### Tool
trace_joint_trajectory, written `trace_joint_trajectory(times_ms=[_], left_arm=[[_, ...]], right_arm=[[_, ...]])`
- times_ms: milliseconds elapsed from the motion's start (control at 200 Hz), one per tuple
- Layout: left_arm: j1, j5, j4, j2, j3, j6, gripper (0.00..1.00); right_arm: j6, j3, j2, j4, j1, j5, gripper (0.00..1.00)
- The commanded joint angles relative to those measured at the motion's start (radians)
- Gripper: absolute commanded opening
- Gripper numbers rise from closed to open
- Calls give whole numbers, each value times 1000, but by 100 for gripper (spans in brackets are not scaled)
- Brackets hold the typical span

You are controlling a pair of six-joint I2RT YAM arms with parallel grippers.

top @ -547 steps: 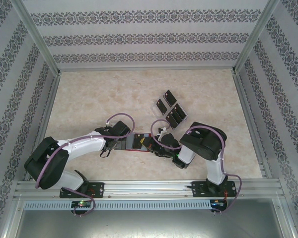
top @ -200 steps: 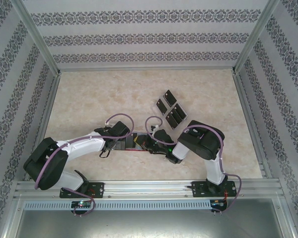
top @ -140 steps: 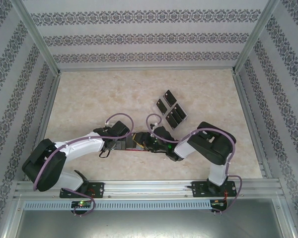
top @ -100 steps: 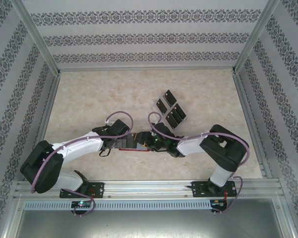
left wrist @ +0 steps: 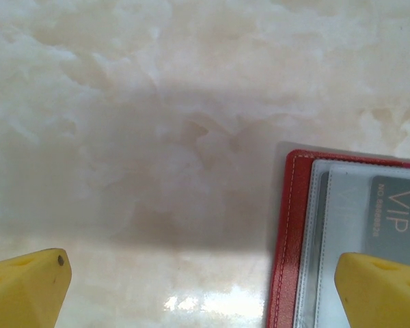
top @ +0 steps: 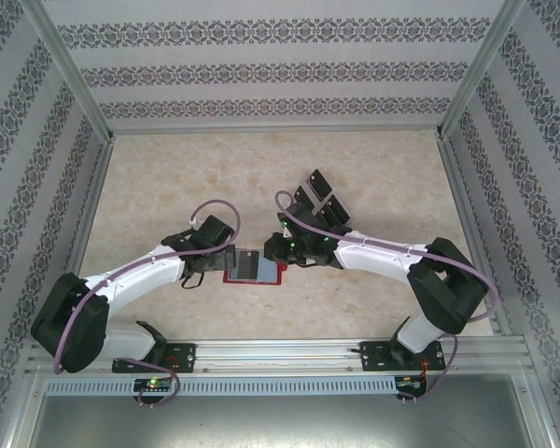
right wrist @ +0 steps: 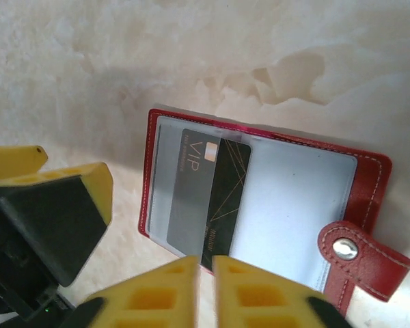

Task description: Put the credit cards into the card holder

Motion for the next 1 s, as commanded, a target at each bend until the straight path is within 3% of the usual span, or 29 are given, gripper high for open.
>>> trace_joint_trajectory(times_ms=[0,95,994], left_arm=[[13,27,33,-12,-32,22,100],[13,40,53,-6,-51,16,100],[13,50,92,29,-104,-4,100]], right_arm=[[-105,61,49,-143,8,-4,6],[-125,95,85,-163,21,-5,0],[-164,213,271,-171,65,-6,0]])
